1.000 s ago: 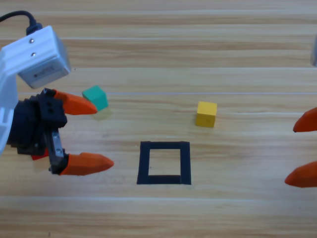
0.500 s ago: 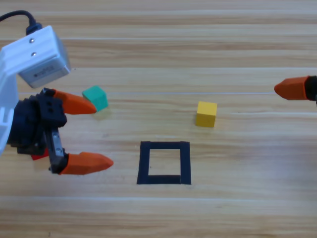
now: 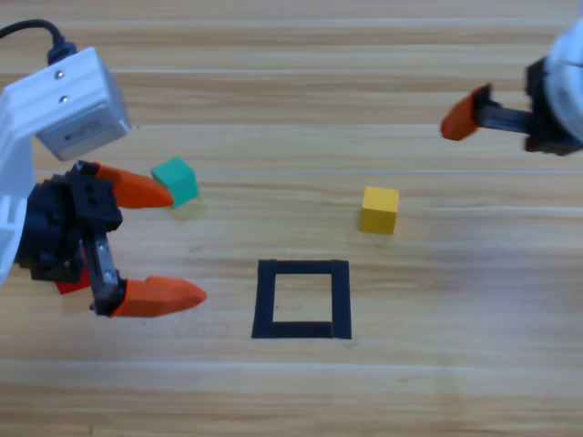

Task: Stack the blocks in the rectangular block: red at the bottom, yellow in the middle, green on top

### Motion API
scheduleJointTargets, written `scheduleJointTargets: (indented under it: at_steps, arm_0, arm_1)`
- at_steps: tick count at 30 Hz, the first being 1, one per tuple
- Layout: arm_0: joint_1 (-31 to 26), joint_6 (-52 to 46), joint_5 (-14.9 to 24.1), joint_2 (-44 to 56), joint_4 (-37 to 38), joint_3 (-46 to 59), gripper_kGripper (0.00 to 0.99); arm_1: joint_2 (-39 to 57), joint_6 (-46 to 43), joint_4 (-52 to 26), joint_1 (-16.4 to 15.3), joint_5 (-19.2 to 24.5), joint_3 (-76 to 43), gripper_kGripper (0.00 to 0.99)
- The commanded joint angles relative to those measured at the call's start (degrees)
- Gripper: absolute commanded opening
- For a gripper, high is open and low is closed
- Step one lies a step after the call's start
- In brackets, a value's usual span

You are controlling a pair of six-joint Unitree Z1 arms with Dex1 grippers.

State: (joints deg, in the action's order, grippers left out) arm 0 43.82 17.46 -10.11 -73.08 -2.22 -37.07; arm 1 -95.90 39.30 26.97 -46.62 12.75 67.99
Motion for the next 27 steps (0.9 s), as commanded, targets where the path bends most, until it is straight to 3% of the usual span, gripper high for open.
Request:
scheduleJointTargets:
  at_steps: [1, 5, 7, 12, 19, 27]
  arm_0:
    - [0.47, -3.31, 3.78, -0.92, -0.68, 0.42, 0.990]
    - [0.03, -17.90, 20.22, -1.01, -5.43, -3.80, 0.990]
    - [-0.41, -24.05, 23.47, -0.83, -6.75, -5.73, 0.990]
    - [-6.38, -36.71, 24.35, -4.53, -15.01, -13.73, 0.990]
    - [-12.27, -55.87, 25.58, -20.78, -35.31, -29.20, 0.990]
    - [-15.08, -64.30, 23.65, -26.06, -41.55, -31.75, 0.969]
  arm_1:
    - [-12.11, 5.44, 6.34, -0.84, 0.88, 7.86, 0.983]
    - [-15.28, 7.99, 6.34, -0.84, 0.00, 9.79, 0.983]
    - [-16.86, 8.43, 6.34, -0.84, -0.35, 11.02, 0.985]
    - [-20.73, 9.92, 7.92, -0.84, -1.50, 14.89, 0.985]
    - [-25.74, 11.06, 8.72, -0.84, -3.17, 18.58, 0.982]
    - [-31.27, 11.77, 9.24, -0.84, -4.31, 22.71, 0.976]
